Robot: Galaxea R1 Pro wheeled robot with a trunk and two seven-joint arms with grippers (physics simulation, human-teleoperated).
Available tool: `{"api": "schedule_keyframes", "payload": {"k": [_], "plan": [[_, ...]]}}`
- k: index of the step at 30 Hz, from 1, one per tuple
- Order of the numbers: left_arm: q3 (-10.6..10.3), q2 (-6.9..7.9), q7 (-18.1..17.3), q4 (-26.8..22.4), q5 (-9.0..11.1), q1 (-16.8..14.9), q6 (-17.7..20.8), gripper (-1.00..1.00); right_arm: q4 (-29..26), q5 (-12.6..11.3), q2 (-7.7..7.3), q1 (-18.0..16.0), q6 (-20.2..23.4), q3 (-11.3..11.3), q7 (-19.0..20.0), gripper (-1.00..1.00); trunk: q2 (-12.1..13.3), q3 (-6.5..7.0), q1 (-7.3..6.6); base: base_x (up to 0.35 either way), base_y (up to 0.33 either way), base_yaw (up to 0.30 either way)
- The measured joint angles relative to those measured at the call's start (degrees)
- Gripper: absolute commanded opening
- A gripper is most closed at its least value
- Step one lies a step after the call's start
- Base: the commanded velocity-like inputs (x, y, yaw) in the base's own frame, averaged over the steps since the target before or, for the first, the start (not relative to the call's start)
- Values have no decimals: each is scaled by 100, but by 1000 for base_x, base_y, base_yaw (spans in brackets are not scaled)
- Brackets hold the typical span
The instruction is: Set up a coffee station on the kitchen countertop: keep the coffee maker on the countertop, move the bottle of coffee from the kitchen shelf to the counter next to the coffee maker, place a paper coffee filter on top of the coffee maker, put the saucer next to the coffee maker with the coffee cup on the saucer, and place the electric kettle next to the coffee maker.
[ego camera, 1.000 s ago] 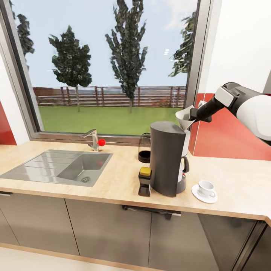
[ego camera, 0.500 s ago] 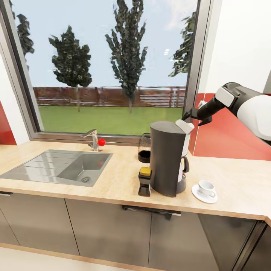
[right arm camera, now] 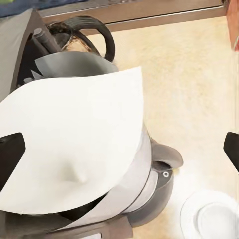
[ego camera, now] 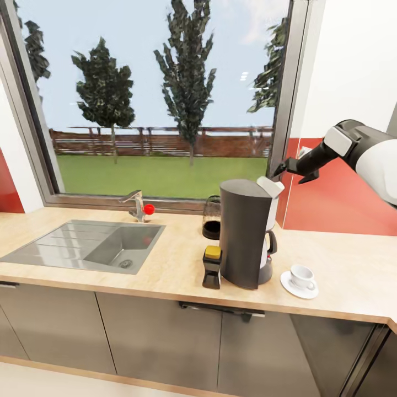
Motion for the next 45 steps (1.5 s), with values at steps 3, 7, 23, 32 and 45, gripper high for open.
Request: {"api": "schedule_keyframes", "payload": {"k": [3,7,23,32,45], "plan": [[-1,0,0,0,-5,0,15,100,-90,16,-82,-3,-9,-7,15,100,120,54,-66,0,0,0],[-1,2,0,5,-4,0,22,100,-601,-3,-167,-5,-14,-11,45,100,281,126,-154,0,0,0],[0,4,0,-20,-20,0,-3,100,-862,-50,-186,-4,-13,-5,51,100,764,342,-418,-19,0,0],[-1,-22,-7,-27,-18,0,-13,100,-805,35,-425,-4,-13,55,-37,100,765,342,-415,-326,0,0],[-9,-15,-194,-30,-28,0,22,100,-54,424,-571,3,-4,66,-153,100,765,342,-415,-328,0,0]]}}
